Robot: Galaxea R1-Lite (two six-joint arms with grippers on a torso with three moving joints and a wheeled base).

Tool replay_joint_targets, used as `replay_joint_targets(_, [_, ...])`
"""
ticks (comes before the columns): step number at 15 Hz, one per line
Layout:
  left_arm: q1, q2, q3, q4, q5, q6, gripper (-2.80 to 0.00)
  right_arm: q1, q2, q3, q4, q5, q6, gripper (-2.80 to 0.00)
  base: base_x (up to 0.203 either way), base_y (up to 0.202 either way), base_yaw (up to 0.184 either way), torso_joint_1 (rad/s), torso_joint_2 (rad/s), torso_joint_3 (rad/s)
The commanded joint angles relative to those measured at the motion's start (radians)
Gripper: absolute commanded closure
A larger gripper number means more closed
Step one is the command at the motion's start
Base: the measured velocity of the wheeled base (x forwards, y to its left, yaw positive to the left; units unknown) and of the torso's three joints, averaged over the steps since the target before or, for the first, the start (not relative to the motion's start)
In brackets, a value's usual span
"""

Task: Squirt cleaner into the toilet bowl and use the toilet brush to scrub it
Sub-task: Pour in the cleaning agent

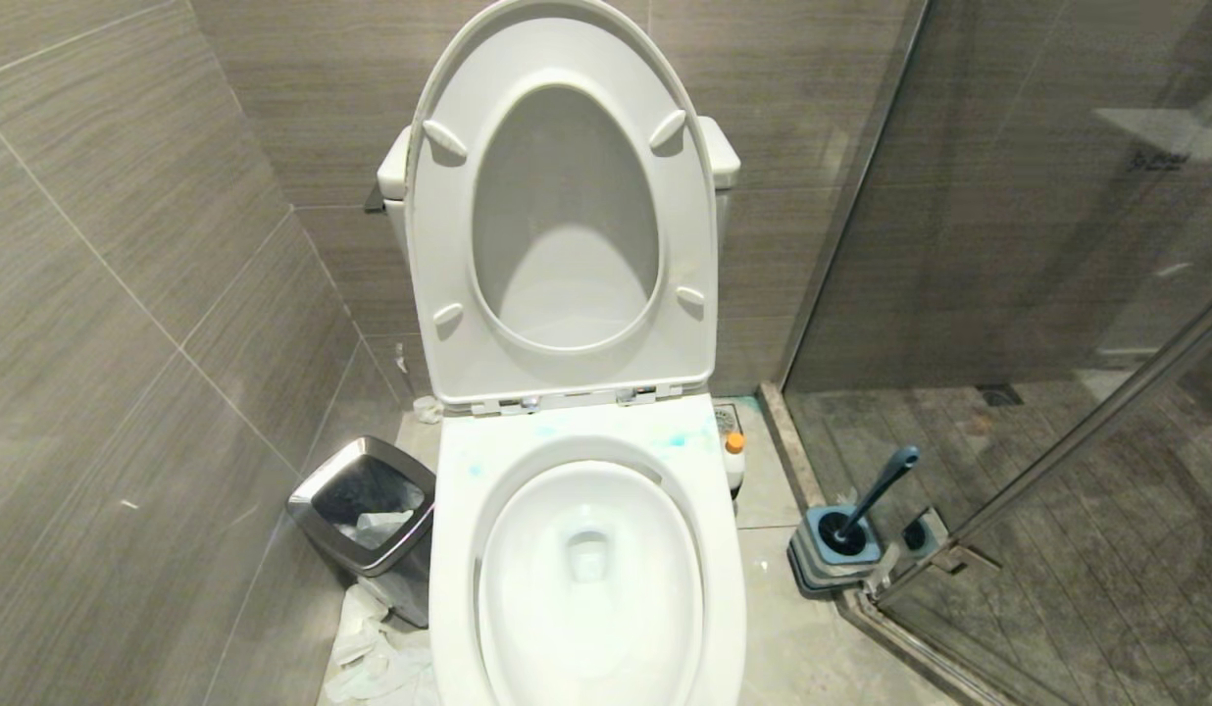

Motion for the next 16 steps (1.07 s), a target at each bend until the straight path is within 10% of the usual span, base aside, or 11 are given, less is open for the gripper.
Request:
replay_joint_targets(1, [0.000, 0.002, 0.000, 0.000, 0.003, -0.005, 0.00, 0.000, 0.002, 0.000, 0.000, 0.000, -0.001, 0.00, 0.000, 0.000, 0.000, 0.000, 0.00, 0.000])
replay_joint_targets(16, [0.000, 0.002, 0.000, 0.000, 0.013, -0.014, 0.00, 0.000, 0.000, 0.000, 0.000, 0.000, -0.001, 0.00, 0.000, 0.000, 0.000, 0.000, 0.00, -0.004])
